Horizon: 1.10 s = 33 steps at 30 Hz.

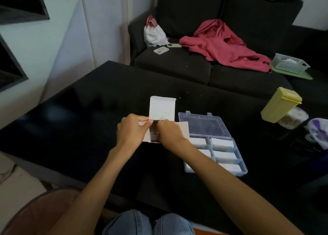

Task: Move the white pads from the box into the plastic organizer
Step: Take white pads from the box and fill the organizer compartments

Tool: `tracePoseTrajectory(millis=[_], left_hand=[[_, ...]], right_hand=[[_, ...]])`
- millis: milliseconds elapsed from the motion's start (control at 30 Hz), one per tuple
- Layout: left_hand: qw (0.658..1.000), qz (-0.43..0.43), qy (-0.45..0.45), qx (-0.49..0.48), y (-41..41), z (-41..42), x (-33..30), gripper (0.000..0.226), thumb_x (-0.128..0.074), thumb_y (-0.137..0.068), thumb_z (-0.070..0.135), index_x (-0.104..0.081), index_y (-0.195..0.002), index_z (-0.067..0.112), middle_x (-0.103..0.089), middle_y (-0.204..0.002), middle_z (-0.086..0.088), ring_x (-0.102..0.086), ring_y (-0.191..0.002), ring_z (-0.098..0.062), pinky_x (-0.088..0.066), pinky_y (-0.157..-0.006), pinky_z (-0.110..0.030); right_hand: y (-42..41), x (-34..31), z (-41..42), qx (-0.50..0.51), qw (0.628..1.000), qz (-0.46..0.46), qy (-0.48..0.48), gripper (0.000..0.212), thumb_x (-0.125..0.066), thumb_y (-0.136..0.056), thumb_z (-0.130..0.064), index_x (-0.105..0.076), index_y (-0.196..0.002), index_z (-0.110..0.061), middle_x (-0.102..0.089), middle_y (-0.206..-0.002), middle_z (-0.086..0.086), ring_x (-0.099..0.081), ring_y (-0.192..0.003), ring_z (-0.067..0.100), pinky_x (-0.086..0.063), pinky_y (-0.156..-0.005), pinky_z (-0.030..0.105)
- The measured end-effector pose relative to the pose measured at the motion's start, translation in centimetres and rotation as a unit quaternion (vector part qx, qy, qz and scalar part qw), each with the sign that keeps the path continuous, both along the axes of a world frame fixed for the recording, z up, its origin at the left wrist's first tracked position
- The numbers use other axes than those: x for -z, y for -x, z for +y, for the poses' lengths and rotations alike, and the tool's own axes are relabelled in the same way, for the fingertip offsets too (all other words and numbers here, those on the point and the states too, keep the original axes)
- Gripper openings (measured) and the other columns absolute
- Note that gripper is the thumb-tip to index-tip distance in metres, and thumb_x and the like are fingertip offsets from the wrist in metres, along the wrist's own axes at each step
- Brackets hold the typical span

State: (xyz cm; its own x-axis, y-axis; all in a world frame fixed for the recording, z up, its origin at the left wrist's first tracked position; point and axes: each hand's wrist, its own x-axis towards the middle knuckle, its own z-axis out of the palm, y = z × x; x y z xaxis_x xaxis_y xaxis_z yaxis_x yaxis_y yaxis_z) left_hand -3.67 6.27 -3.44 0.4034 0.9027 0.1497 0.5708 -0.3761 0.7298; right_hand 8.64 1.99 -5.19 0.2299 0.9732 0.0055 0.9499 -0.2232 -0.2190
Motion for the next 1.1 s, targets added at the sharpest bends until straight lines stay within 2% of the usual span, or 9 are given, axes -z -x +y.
tracePoseTrajectory(millis=[200,300,367,433,533,667,833,967,1100], left_hand=[[0.999,0.034,0.005,-0.023,0.6,0.8,0.1,0.028,-0.059,-0.091,0.036,-0.069,-0.115,0.024,-0.069,-0.112,0.0,-0.06,-0.105,-0.021,-0.035,-0.071,-0.024],[0.998,0.055,0.036,-0.001,0.7,1.3,-0.1,0.03,-0.059,-0.09,0.037,-0.069,-0.114,0.022,-0.068,-0.113,0.0,-0.06,-0.105,-0.021,-0.033,-0.07,-0.024],[0.994,0.087,0.065,0.018,0.5,1.6,0.0,0.033,-0.059,-0.089,0.041,-0.068,-0.114,0.021,-0.067,-0.115,0.0,-0.059,-0.105,-0.022,-0.037,-0.071,-0.028],[0.989,0.119,0.082,0.028,0.2,1.7,0.2,0.035,-0.057,-0.089,0.045,-0.067,-0.115,0.024,-0.066,-0.115,0.0,-0.059,-0.104,-0.022,-0.04,-0.073,-0.029],[0.985,0.167,0.044,0.002,-0.3,1.5,0.5,0.037,-0.051,-0.092,0.047,-0.061,-0.121,0.027,-0.063,-0.119,0.0,-0.059,-0.105,-0.022,-0.039,-0.072,-0.03],[0.984,0.178,-0.009,-0.03,-0.9,1.2,1.3,0.043,-0.05,-0.092,0.049,-0.054,-0.128,0.025,-0.061,-0.123,-0.002,-0.059,-0.108,-0.023,-0.042,-0.074,-0.033],[0.978,0.162,-0.121,-0.059,-1.4,0.6,0.8,0.051,-0.051,-0.091,0.048,-0.05,-0.132,0.018,-0.046,-0.139,-0.005,-0.039,-0.13,-0.024,-0.038,-0.1,-0.04],[0.986,0.009,-0.151,0.066,-3.8,-3.3,-2.3,0.033,-0.051,-0.093,0.037,-0.056,-0.123,0.025,-0.054,-0.123,0.006,-0.046,-0.11,-0.004,-0.036,-0.086,-0.022],[0.967,0.038,-0.029,0.251,-7.1,-6.8,-3.2,0.039,-0.051,-0.093,0.038,-0.05,-0.132,0.029,-0.059,-0.125,0.006,-0.056,-0.111,-0.009,-0.044,-0.088,-0.023]], right_hand=[[0.0,-2.0,-2.4,-0.076,0.992,-0.095,-0.028,0.021,-0.054,-0.092,-0.016,-0.065,-0.109,-0.01,-0.062,-0.112,0.013,-0.06,-0.101,0.028,-0.046,-0.087,0.033],[-0.4,-2.2,-4.5,-0.093,0.981,-0.112,-0.13,0.02,-0.063,-0.087,-0.02,-0.07,-0.104,-0.013,-0.064,-0.102,0.012,-0.06,-0.093,0.026,-0.044,-0.074,0.029],[-0.7,-2.1,-5.4,-0.039,0.983,-0.04,-0.174,0.022,-0.064,-0.087,-0.025,-0.071,-0.105,-0.016,-0.063,-0.096,0.008,-0.056,-0.089,0.02,-0.04,-0.07,0.024],[-1.6,-2.2,-5.8,0.011,0.984,0.092,-0.151,0.026,-0.062,-0.088,-0.027,-0.069,-0.111,-0.018,-0.067,-0.099,0.003,-0.056,-0.088,0.013,-0.049,-0.075,0.026],[-2.7,-3.2,-6.5,0.076,0.942,0.313,-0.09,0.028,-0.063,-0.087,-0.021,-0.065,-0.114,-0.013,-0.067,-0.109,0.002,-0.062,-0.094,0.01,-0.055,-0.082,0.027],[-4.4,-3.6,-7.6,0.12,0.912,0.38,-0.099,0.025,-0.061,-0.089,-0.021,-0.063,-0.113,-0.015,-0.064,-0.107,-0.001,-0.06,-0.095,0.009,-0.047,-0.072,0.015],[-6.5,-3.6,-9.2,0.136,0.899,0.41,-0.074,0.02,-0.06,-0.089,-0.02,-0.062,-0.109,-0.022,-0.063,-0.111,0.001,-0.058,-0.104,0.017,-0.048,-0.086,0.027],[-7.7,-3.9,-11.0,0.11,0.905,0.41,-0.031,0.024,-0.056,-0.092,-0.019,-0.06,-0.116,-0.017,-0.06,-0.113,0.0,-0.057,-0.103,0.016,-0.05,-0.078,0.022],[-9.4,-4.3,-13.0,0.092,0.917,0.387,0.002,0.019,-0.052,-0.094,-0.015,-0.06,-0.11,-0.019,-0.061,-0.1,-0.004,-0.059,-0.094,0.012,-0.05,-0.076,0.02]])
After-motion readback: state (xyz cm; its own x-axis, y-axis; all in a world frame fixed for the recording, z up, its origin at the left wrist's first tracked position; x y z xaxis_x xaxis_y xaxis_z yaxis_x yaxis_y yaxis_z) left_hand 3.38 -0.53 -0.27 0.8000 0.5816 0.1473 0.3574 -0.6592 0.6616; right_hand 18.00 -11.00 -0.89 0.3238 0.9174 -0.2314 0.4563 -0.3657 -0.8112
